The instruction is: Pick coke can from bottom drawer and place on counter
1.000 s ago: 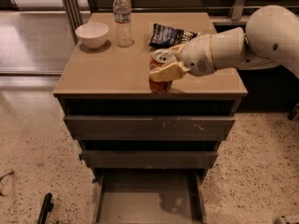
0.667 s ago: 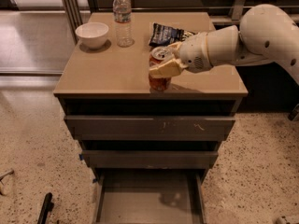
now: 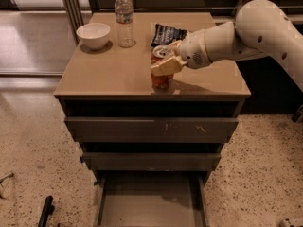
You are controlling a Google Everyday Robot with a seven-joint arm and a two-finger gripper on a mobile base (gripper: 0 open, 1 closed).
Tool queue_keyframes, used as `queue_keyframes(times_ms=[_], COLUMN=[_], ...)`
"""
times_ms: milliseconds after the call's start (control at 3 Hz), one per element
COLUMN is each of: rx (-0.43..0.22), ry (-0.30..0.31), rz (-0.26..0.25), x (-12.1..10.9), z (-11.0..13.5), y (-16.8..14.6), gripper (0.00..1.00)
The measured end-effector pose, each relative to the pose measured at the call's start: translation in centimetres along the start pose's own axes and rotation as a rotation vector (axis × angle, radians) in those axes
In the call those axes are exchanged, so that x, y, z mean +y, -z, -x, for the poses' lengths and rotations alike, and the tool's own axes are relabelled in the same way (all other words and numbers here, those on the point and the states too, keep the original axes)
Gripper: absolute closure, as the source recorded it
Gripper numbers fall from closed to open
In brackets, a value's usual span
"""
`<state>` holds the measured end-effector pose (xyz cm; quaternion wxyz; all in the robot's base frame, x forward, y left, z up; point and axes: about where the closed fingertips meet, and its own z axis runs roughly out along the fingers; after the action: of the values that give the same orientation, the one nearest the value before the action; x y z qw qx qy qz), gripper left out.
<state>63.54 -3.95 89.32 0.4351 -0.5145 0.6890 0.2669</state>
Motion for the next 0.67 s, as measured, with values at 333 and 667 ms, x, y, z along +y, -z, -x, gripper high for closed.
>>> queue_keyframes(times_ms=[333, 667], rx=[0.013, 0.004], ry=[-0.022, -0.053], rz=[-0.002, -0.001], x=[-0.79, -1.19], z=[-0.43, -1.14], y=[-0.29, -0.75], gripper=[1.0, 1.0])
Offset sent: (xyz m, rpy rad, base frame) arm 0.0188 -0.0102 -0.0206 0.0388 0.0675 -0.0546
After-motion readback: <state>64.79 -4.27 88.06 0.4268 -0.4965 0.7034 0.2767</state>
